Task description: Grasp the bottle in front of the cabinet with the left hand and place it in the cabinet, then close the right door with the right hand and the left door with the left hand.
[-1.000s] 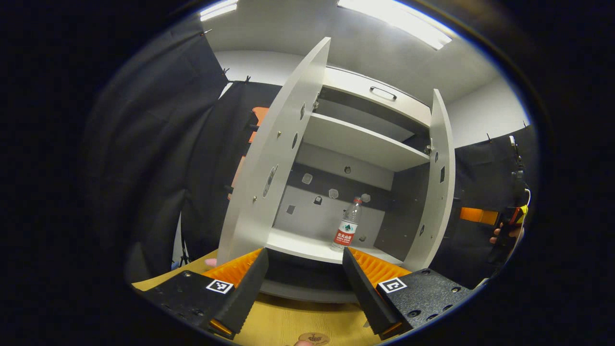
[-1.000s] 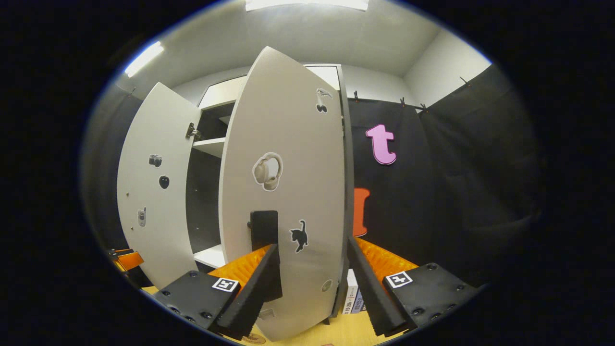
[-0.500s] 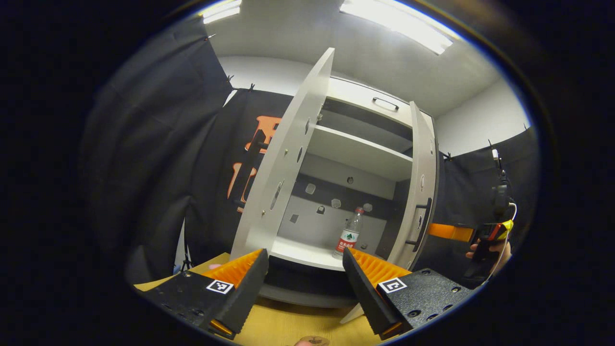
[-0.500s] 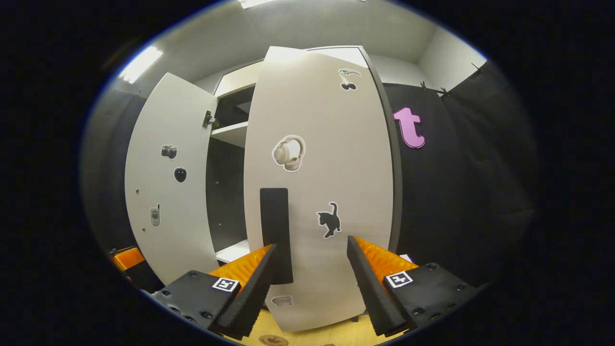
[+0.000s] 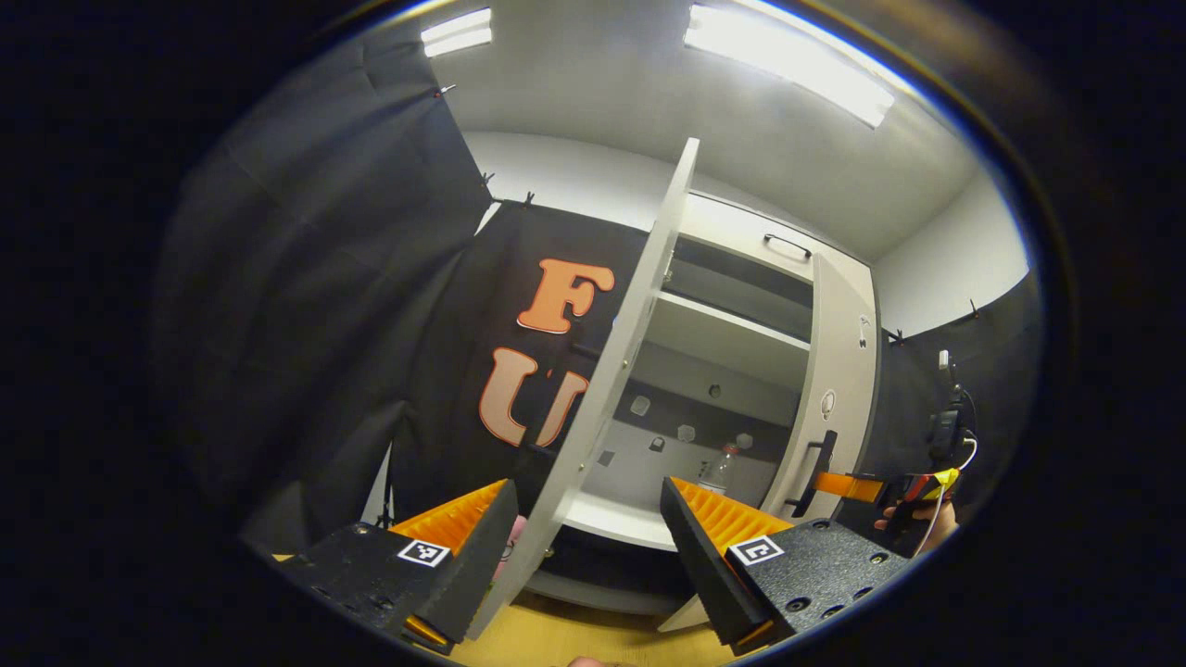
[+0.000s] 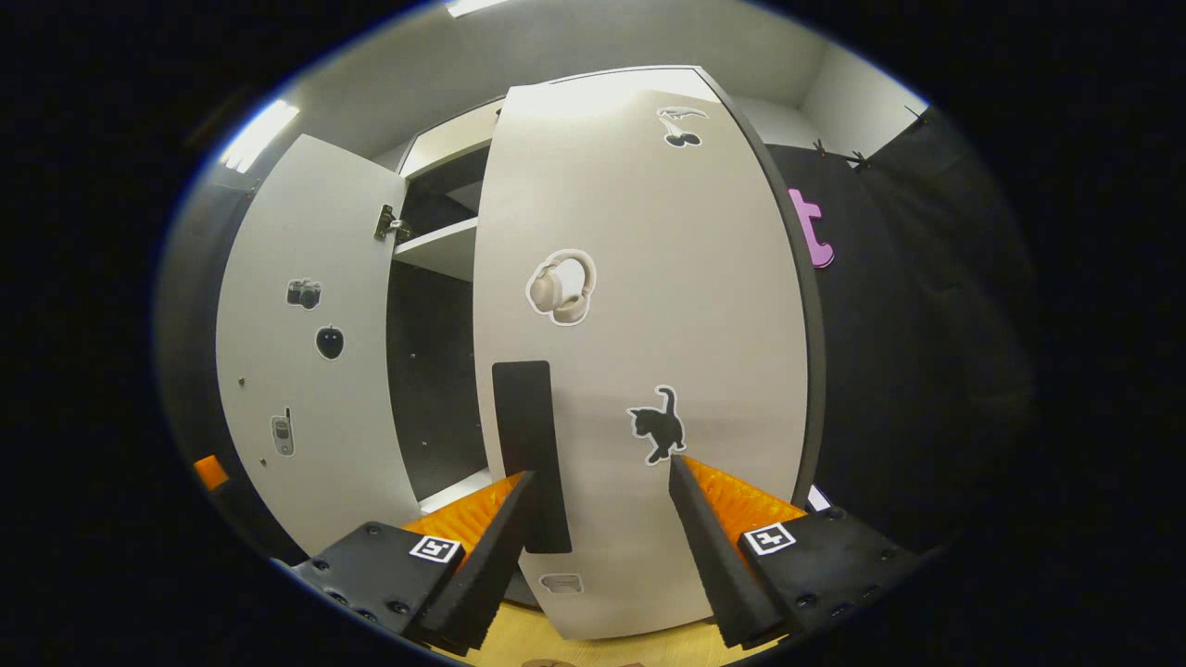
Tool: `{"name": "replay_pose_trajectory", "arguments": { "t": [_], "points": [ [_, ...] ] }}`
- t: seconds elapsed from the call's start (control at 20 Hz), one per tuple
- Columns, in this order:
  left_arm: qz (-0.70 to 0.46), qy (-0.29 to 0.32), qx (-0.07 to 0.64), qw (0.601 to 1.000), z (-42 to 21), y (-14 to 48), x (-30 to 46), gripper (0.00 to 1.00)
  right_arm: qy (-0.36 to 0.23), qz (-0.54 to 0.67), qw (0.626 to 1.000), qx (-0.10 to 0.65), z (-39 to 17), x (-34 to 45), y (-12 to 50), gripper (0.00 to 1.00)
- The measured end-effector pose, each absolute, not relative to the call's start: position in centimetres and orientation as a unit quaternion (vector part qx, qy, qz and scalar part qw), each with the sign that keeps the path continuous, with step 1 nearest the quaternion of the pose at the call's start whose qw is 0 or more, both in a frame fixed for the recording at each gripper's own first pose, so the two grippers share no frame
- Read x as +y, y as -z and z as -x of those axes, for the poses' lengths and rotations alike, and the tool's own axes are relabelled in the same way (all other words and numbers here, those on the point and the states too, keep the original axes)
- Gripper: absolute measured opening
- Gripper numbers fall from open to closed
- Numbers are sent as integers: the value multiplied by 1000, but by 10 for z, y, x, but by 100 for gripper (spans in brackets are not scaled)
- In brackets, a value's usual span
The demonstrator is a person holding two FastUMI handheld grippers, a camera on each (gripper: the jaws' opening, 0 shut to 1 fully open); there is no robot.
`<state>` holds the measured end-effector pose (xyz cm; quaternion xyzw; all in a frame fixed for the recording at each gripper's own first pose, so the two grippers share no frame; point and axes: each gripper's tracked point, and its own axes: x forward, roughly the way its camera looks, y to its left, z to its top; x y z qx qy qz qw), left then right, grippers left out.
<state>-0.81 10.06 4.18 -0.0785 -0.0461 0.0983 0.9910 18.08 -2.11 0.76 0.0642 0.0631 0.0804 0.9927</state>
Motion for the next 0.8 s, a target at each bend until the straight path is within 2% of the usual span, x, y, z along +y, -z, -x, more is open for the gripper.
{"name": "replay_pose_trajectory", "arguments": {
  "t": [0.05,0.4,0.45,0.5,0.75,0.8],
  "points": [
    [74,-108,-47,990,10,-43,110,94,-81,-67,992,63,-182,-19,-7,95],
    [79,-162,-48,983,13,-41,152,94,-80,-71,992,62,-193,-14,-6,95],
    [80,-167,-48,982,11,-40,155,96,-78,-73,992,63,-193,-15,-6,95],
    [80,-173,-45,981,10,-39,159,94,-76,-74,992,64,-192,-15,-6,95],
    [91,-198,-44,975,-15,-43,191,94,-75,-96,992,40,-170,-21,-24,95],
    [89,-200,-41,975,-24,-43,198,97,-72,-91,992,38,-162,-25,-26,95]
  ]
}}
